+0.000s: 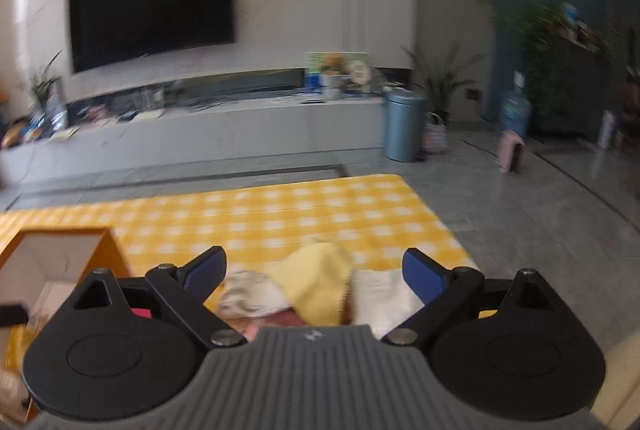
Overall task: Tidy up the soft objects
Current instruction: 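Move both tools from the box back over the cloth pile, then close the left tool on the pink-and-white knitted hat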
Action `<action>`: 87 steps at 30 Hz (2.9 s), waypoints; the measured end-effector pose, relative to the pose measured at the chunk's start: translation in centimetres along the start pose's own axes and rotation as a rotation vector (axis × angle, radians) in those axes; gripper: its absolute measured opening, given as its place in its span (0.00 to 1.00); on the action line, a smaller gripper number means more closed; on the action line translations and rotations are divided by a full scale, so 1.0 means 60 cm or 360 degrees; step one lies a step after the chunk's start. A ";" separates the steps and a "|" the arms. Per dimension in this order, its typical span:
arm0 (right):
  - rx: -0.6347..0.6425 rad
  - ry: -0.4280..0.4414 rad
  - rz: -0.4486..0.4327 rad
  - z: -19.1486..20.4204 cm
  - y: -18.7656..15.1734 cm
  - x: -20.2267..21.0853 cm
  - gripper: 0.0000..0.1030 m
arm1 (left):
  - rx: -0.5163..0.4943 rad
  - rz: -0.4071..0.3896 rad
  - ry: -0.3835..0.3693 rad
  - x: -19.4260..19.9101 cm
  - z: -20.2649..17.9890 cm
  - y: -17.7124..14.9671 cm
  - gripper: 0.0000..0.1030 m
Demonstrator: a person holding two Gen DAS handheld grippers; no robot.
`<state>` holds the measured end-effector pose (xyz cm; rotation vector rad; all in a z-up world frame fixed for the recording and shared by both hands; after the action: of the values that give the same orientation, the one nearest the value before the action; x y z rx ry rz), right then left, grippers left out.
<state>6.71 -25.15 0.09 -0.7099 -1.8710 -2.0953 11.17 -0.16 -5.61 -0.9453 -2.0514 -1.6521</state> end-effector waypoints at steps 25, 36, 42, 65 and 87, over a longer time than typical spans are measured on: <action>-0.0408 -0.0159 0.0453 -0.206 -0.092 -0.214 0.94 | -0.0653 0.0409 -0.0020 -0.146 -0.255 -0.043 0.82; -0.0499 -0.0227 0.0532 -0.242 -0.127 -0.251 0.95 | -0.0731 0.0537 0.0027 -0.229 -0.321 -0.060 0.84; -0.0507 -0.0160 0.0536 -0.229 -0.133 -0.251 0.95 | -0.0803 0.0667 0.0244 -0.304 -0.315 -0.093 0.83; -0.0502 -0.0144 0.0484 -0.225 -0.123 -0.242 0.95 | -0.0930 0.0767 0.0242 -0.341 -0.338 -0.129 0.39; -0.0305 -0.0215 0.0497 -0.209 -0.128 -0.250 0.97 | -0.0877 0.0924 0.0138 -0.331 -0.301 -0.158 0.39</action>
<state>13.36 -38.32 -14.87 -1.1335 -1.5132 -2.0802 16.49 -23.96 -20.32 -1.4377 -1.1021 -1.8793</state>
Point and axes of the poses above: each gripper's, at about its wrist camera, not at the fingertips, and x roughly against the way its jaws point, z to its left, y to its top, the point moved 9 cm from there along -x, roughly the way its jaws point, and after that the axes turned 2 degrees about y, right-handed, at the moved point
